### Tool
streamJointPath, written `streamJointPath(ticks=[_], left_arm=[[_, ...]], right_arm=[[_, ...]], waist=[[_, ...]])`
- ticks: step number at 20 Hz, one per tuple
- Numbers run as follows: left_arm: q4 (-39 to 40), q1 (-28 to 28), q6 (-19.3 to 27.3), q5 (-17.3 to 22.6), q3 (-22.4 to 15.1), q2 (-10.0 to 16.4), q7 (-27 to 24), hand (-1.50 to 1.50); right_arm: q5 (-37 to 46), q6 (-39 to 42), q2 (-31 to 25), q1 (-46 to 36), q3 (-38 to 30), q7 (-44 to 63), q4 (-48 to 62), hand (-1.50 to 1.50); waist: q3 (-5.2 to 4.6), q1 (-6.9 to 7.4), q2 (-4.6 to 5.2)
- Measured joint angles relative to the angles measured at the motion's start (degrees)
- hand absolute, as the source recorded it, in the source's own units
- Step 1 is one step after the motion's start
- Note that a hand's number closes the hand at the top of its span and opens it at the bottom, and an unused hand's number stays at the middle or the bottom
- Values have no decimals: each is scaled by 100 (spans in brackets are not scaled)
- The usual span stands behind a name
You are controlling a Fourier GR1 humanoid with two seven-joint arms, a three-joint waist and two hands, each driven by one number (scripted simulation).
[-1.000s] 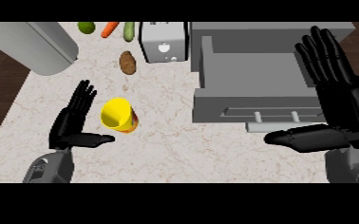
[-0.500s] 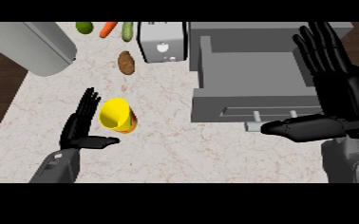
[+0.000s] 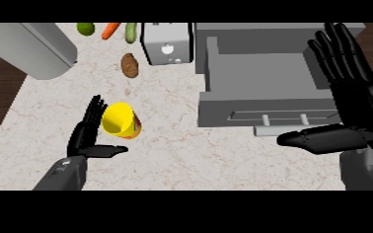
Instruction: Pick up the cup, place it into the drawer and close the drawer
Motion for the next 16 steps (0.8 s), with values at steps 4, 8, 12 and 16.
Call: streamJointPath(ticks=[4,8,12,16], left_arm=[[188,-168,31,-33,23,-20,-77,-150],[308,-253,39,-92,12,-12,-148,-150],[352,-326,45,-99,27,-102,-185,-150],[371,-437,-132,-99,14,-224,-141,150]], right_arm=[[42,-14,29,-94,18,-54,110,-150],[-27,43,-29,-148,-43,-17,122,-150],[-85,56,-60,-89,-60,132,-58,-150],[-47,39,-71,-253,-87,89,150,-150]], waist=[[-4,-20,12],[-6,-43,21],[-10,-66,23],[-8,-56,33]])
